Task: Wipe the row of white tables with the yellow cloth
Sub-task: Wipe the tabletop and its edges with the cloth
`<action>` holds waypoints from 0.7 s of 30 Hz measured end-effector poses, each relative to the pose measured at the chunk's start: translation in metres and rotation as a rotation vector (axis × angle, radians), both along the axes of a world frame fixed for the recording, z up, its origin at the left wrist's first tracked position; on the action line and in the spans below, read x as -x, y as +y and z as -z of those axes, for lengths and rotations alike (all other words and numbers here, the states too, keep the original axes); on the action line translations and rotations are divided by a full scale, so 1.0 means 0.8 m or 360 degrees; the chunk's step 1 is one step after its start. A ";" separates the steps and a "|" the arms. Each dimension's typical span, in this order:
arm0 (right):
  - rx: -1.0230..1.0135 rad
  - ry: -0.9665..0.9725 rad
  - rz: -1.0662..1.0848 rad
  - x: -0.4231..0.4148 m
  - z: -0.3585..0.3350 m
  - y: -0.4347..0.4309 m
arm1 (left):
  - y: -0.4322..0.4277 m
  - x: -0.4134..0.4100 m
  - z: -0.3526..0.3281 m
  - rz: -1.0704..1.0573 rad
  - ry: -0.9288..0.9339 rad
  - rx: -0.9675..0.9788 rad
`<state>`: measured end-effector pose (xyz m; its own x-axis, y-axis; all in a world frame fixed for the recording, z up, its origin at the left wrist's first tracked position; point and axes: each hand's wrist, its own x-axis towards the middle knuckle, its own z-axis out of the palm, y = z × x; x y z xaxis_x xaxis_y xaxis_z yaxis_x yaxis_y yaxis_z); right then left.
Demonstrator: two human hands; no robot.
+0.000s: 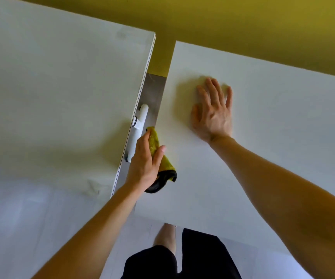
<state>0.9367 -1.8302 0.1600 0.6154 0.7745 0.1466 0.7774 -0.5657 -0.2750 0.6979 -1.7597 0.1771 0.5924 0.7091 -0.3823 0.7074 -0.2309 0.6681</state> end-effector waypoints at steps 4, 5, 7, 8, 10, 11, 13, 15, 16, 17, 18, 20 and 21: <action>0.0008 -0.0039 0.0008 0.008 -0.008 -0.006 | 0.031 -0.049 0.008 0.0046 -0.0027 -0.0031; 0.0032 0.0007 0.0025 0.020 -0.009 -0.011 | 0.045 -0.068 0.011 0.0057 -0.0065 -0.0036; 0.0102 0.0097 0.0012 0.049 -0.004 -0.032 | 0.063 -0.099 0.015 0.0042 -0.0146 -0.0078; 0.0108 0.0121 -0.0010 0.063 -0.001 -0.045 | 0.064 -0.105 0.016 0.0028 -0.0168 -0.0102; 0.0098 0.0111 -0.0031 0.079 0.003 -0.063 | 0.050 -0.093 0.013 0.0015 -0.0191 -0.0106; 0.0093 0.0102 -0.0023 0.080 0.004 -0.066 | 0.037 -0.072 0.012 0.0008 -0.0174 -0.0088; 0.0092 0.0102 -0.0031 0.076 0.002 -0.063 | 0.001 -0.008 0.009 -0.0011 -0.0112 -0.0049; 0.0091 0.0104 -0.0044 0.076 0.000 -0.062 | -0.039 0.060 0.001 0.0024 -0.0087 -0.0017; 0.0084 0.0098 -0.0046 0.077 0.000 -0.063 | -0.056 0.089 -0.001 0.0042 -0.0068 0.0012; 0.0080 0.0100 -0.0043 0.076 0.000 -0.063 | -0.071 0.110 -0.004 0.0062 -0.0042 0.0042; 0.0080 0.0105 -0.0039 0.076 0.001 -0.064 | -0.080 0.124 -0.003 0.0070 -0.0018 0.0058; 0.0087 0.0099 -0.0023 0.078 0.001 -0.063 | -0.072 0.115 -0.005 0.0050 0.0014 0.0075; 0.0088 0.0094 -0.0018 0.079 0.000 -0.062 | -0.059 0.092 -0.004 0.0019 0.0006 0.0060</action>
